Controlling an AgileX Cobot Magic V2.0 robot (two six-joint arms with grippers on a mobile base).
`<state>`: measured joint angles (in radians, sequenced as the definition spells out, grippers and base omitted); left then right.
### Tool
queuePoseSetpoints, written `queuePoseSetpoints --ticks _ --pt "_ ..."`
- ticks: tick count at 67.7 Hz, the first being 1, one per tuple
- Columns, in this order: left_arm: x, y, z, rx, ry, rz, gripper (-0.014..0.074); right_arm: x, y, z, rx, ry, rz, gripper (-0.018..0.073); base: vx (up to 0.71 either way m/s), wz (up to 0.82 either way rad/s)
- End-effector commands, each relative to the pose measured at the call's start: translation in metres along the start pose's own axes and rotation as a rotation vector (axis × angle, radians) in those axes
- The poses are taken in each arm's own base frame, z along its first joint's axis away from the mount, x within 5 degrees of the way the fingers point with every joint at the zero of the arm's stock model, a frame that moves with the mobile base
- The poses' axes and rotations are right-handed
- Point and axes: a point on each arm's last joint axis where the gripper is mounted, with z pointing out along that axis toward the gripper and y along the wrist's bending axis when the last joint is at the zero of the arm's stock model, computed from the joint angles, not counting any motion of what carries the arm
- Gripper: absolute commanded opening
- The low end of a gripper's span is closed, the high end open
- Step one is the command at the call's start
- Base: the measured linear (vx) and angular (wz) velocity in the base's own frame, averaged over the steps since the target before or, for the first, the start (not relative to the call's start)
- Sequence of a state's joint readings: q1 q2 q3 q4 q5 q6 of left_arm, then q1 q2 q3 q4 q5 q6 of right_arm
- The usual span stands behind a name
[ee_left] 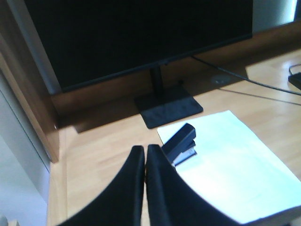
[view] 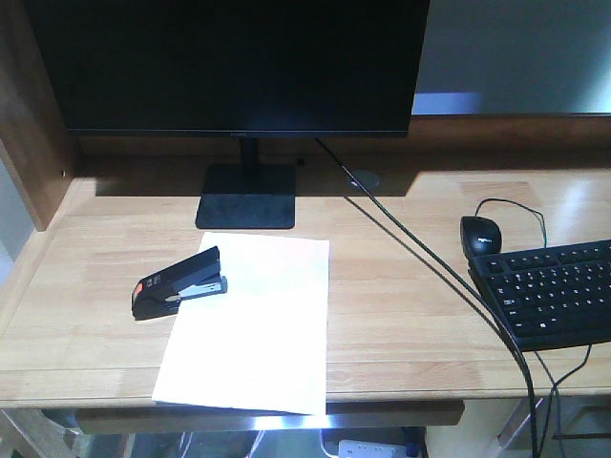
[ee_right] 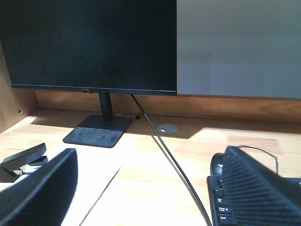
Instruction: Grab stapler and paper to desk for stapling
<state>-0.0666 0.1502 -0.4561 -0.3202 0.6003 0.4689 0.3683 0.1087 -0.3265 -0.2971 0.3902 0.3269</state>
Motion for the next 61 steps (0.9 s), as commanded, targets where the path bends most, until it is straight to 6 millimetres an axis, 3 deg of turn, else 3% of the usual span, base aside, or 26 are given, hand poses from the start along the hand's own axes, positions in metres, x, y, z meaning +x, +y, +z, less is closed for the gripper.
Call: queuePoseSetpoints --ticks 1,7,22,49,61 --pt "0.001 0.0 -0.01 -0.056 -0.172 -0.005 -0.0007 -0.013 0.002 -0.002 -0.011 -0.08 -0.021 0.0592 0.0 0.0" --pt "0.016 -0.002 -0.013 -0.086 -0.227 0.007 -0.0007 -0.013 0.002 -0.002 -0.011 -0.08 -0.021 0.0592 0.0 0.0" --pt "0.037 -0.004 0.001 -0.057 -0.125 -0.012 -0.0007 -0.013 0.002 -0.002 -0.011 -0.08 -0.021 0.0592 0.0 0.0" --pt "0.039 -0.005 0.002 -0.045 -0.101 -0.013 -0.0007 -0.014 0.002 -0.002 -0.012 -0.083 -0.024 0.0592 0.0 0.0" --pt "0.039 -0.005 0.002 -0.045 -0.101 -0.013 -0.0007 -0.023 0.003 -0.003 -0.014 -0.189 -0.116 0.0569 0.0 0.0"
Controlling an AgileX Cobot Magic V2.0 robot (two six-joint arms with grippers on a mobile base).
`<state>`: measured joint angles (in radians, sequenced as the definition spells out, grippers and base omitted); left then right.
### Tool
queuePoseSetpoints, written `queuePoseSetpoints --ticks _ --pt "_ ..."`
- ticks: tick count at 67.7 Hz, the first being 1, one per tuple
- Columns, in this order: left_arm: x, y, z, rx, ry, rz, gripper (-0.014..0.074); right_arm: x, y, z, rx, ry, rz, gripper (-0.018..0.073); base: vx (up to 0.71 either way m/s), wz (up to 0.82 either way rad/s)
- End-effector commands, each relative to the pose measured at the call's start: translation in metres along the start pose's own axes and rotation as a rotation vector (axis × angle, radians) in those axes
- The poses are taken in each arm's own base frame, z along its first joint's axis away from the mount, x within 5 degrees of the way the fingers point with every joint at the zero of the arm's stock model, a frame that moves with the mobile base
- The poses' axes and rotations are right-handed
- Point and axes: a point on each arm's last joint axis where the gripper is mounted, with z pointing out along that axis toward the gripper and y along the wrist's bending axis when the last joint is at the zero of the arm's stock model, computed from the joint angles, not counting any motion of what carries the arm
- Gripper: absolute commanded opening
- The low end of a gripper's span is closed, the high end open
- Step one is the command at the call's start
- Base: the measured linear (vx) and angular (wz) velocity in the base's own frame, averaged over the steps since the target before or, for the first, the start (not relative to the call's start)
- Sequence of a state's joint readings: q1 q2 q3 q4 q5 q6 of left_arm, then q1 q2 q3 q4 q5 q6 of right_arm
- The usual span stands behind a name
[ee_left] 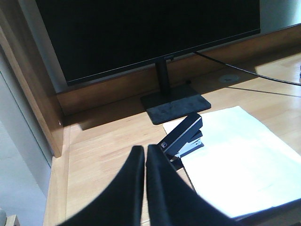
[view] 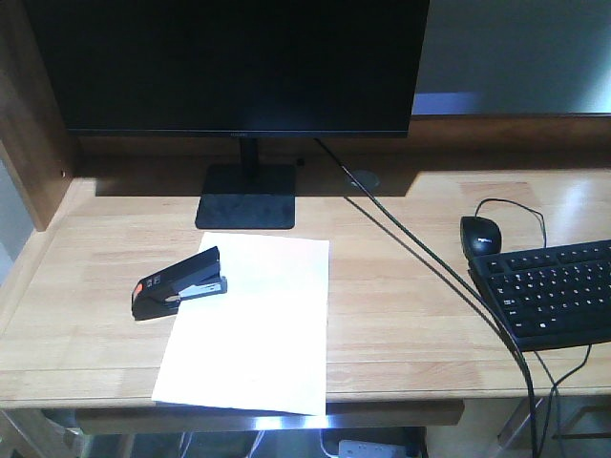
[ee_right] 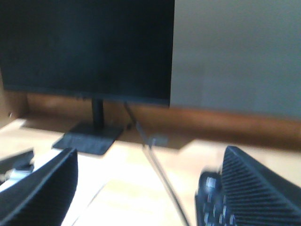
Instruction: Grab stapler and paper to desk for stapling
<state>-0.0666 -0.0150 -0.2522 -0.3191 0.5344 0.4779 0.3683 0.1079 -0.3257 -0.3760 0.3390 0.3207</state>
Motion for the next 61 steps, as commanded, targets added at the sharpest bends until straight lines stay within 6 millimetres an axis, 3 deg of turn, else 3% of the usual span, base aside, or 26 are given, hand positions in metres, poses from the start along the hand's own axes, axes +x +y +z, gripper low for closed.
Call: queuePoseSetpoints --ticks 1,5,12,24,61 --pt "-0.0129 0.0031 -0.0025 -0.022 -0.08 -0.017 -0.0007 -0.0188 0.0021 -0.0018 -0.021 -0.136 -0.035 0.0558 0.0 0.0" --pt "-0.0129 0.0031 -0.0025 -0.022 -0.08 -0.017 -0.0007 -0.019 0.0021 -0.0018 -0.021 -0.138 -0.038 0.0515 0.0 0.0" --pt "-0.0129 0.0031 -0.0025 -0.022 -0.08 -0.017 -0.0007 -0.0189 0.0021 -0.0018 -0.021 -0.137 -0.038 0.0363 0.0 0.0" --pt "-0.0129 0.0031 -0.0025 -0.022 -0.08 -0.017 -0.0007 -0.0189 0.0021 -0.0018 -0.021 -0.137 -0.043 -0.0016 0.0 0.0" --pt "-0.0129 0.0031 -0.0025 -0.022 -0.08 -0.017 -0.0007 -0.0187 0.002 -0.0018 -0.019 -0.136 -0.052 -0.0009 0.0 0.0"
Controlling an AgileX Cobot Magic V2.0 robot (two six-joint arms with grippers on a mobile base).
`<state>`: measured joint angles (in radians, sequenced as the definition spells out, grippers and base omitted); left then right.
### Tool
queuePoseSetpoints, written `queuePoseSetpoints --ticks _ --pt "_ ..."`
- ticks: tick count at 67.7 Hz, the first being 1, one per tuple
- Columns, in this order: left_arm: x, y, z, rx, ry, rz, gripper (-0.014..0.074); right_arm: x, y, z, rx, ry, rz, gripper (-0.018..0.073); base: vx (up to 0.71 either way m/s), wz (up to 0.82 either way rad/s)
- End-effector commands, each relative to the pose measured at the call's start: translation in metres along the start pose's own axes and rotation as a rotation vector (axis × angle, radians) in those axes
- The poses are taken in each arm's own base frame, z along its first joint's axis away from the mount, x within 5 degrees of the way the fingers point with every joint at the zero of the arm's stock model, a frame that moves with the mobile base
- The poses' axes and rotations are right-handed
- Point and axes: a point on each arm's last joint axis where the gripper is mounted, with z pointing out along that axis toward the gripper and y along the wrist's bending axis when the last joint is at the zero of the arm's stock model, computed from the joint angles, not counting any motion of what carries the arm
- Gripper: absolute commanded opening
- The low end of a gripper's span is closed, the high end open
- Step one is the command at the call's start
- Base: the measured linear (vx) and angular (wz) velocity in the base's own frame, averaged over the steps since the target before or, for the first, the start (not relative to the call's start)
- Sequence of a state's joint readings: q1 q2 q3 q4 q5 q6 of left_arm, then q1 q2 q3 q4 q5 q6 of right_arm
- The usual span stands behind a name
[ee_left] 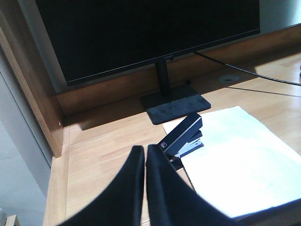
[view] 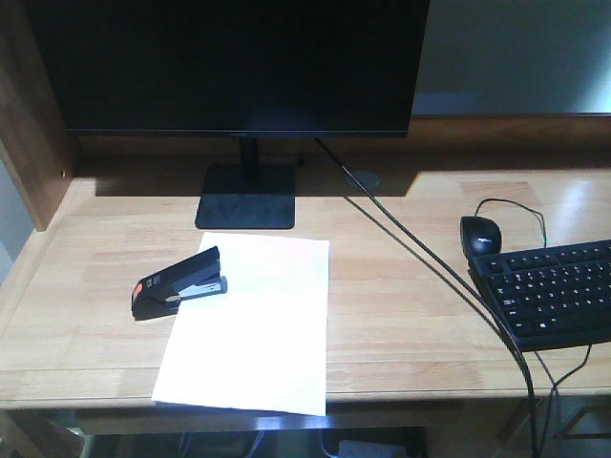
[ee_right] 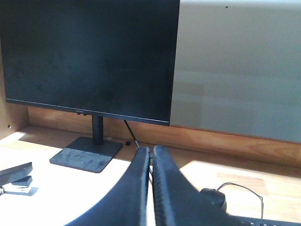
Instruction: Grab stapler and paper to desk for stapling
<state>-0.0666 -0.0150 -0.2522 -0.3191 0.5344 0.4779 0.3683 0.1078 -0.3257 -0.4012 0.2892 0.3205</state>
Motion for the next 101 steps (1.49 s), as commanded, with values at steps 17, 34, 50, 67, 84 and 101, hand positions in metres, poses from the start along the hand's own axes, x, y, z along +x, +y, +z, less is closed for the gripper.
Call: queuePoseSetpoints --ticks 17,34,50,67,84,101 --pt "-0.013 0.005 -0.003 -0.04 -0.085 -0.043 -0.0007 -0.014 0.001 -0.001 -0.01 -0.086 -0.027 -0.0009 0.0 0.0" --pt "0.015 0.015 0.012 -0.18 -0.101 -0.144 -0.0007 -0.014 0.001 -0.001 -0.01 -0.086 -0.027 -0.0009 0.0 0.0" --pt "0.045 0.012 0.026 -0.191 -0.109 -0.173 -0.0007 -0.014 0.001 -0.001 -0.01 -0.085 -0.027 -0.0009 0.0 0.0" --pt "0.059 0.008 0.031 -0.174 -0.134 -0.23 -0.0007 -0.014 0.001 -0.001 -0.01 -0.085 -0.027 -0.0009 0.0 0.0" --pt "0.061 0.008 0.031 -0.174 -0.116 -0.232 -0.0007 -0.014 0.001 -0.001 -0.01 -0.085 -0.027 -0.0009 0.0 0.0" --pt "0.06 0.008 0.031 -0.174 -0.119 -0.232 -0.0007 -0.014 0.001 -0.001 -0.01 -0.085 -0.027 -0.0009 0.0 0.0"
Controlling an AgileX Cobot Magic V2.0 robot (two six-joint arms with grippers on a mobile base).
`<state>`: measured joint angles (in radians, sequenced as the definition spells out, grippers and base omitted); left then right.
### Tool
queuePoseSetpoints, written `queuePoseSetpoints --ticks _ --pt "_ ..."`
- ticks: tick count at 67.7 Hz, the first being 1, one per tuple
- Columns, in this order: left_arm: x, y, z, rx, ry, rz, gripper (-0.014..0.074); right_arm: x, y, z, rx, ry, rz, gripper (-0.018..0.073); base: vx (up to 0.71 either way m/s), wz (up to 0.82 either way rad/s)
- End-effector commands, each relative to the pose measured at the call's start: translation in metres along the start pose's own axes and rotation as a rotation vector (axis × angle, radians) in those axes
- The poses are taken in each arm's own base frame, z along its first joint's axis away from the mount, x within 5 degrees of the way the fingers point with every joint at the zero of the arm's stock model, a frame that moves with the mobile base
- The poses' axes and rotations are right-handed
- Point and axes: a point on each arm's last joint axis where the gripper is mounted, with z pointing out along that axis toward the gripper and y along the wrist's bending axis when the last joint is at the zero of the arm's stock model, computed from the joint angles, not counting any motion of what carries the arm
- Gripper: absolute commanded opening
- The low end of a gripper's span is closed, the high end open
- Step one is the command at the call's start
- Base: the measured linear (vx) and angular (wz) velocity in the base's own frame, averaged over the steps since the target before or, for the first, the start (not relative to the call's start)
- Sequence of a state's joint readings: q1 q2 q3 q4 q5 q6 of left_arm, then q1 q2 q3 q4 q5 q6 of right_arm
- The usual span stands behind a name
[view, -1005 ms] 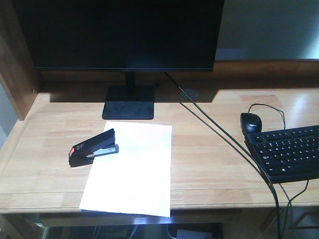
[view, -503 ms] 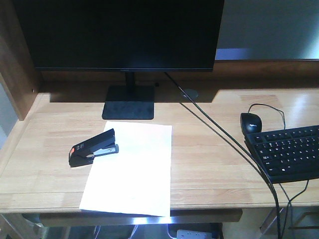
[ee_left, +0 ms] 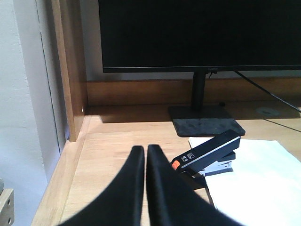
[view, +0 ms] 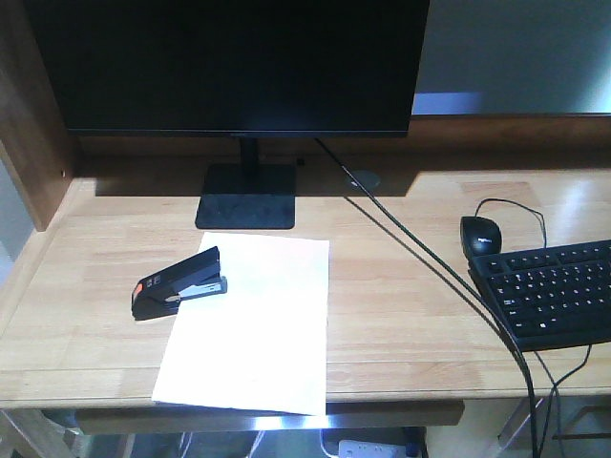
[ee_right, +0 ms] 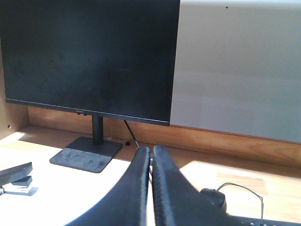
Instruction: Grab stapler and paper to desk for stapling
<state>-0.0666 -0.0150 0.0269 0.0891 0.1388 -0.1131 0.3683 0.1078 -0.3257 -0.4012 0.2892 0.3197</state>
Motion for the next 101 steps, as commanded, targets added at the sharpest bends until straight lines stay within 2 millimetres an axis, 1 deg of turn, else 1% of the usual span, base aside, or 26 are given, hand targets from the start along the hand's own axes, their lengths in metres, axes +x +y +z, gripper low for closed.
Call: queuePoseSetpoints --ticks 1,50,55,71,78,84,89,101 --pt "0.003 -0.001 0.002 0.01 -0.037 -0.017 -0.0007 -0.014 0.001 -0.001 -0.01 -0.085 -0.027 -0.0009 0.0 0.0" --pt "0.003 -0.001 0.002 0.01 -0.037 -0.017 -0.0007 -0.013 0.0 -0.001 -0.003 -0.075 -0.016 -0.0009 0.0 0.0" --pt "0.003 -0.001 0.002 0.01 -0.037 -0.017 -0.0007 -0.013 0.0 -0.001 0.021 -0.072 0.004 -0.0009 0.0 0.0" --pt "0.003 -0.001 0.002 0.01 -0.037 -0.017 -0.0007 -0.011 -0.009 -0.002 0.23 -0.049 -0.009 -0.0009 0.0 0.0" --pt "0.003 -0.001 0.002 0.01 -0.037 -0.017 -0.0007 -0.001 -0.01 0.001 0.285 -0.052 -0.079 -0.0009 0.0 0.0" --pt "0.003 -0.001 0.002 0.01 -0.037 -0.017 -0.0007 0.015 -0.011 0.006 0.302 -0.079 -0.136 -0.0009 0.0 0.0" --pt "0.003 -0.001 0.002 0.01 -0.037 -0.017 -0.0007 0.029 -0.01 0.005 0.316 -0.115 -0.135 -0.0009 0.0 0.0" --pt "0.003 -0.001 0.002 0.01 -0.037 -0.017 -0.0007 0.052 -0.007 -0.003 0.344 -0.182 -0.107 -0.0009 0.0 0.0"
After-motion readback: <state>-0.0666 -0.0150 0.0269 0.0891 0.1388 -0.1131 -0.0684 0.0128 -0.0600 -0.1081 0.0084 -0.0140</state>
